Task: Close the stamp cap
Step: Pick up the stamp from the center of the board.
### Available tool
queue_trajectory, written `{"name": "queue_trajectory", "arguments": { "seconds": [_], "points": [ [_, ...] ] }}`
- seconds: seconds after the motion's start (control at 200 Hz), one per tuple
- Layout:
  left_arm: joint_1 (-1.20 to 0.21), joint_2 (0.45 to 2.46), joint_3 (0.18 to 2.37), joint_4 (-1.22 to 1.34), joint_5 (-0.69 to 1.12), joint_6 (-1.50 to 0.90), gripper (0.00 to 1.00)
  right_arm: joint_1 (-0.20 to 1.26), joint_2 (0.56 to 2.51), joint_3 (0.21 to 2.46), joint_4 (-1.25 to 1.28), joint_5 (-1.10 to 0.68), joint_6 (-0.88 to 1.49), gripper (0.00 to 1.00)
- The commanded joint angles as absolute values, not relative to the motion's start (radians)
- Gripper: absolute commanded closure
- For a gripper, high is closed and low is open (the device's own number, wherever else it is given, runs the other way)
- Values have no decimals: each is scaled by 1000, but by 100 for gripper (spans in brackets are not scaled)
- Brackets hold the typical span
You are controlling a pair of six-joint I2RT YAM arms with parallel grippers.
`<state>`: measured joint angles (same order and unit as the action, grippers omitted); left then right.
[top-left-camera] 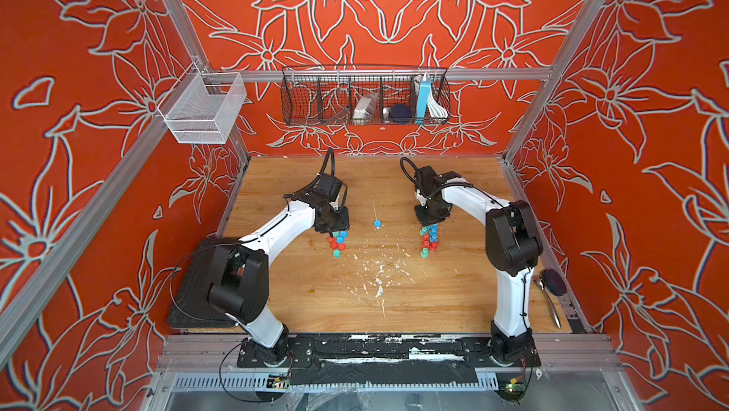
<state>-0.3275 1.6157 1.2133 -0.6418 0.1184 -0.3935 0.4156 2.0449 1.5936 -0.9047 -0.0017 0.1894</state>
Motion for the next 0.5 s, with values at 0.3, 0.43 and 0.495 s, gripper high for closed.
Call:
{"name": "queue_trajectory", "arguments": {
  "seconds": [0.3, 0.43, 0.495],
  "points": [
    [-311, 1613, 1208, -643, 128, -389, 48, 426, 2072, 1614, -910, -2, 190, 70],
    [-310, 1613, 1210, -644, 129, -389, 49, 428, 2069, 1613, -909, 3, 191, 72],
    [-309, 1612, 1210, -646, 128, -388, 49, 428, 2068, 1612, -908, 7, 192, 74]
  ]
}}
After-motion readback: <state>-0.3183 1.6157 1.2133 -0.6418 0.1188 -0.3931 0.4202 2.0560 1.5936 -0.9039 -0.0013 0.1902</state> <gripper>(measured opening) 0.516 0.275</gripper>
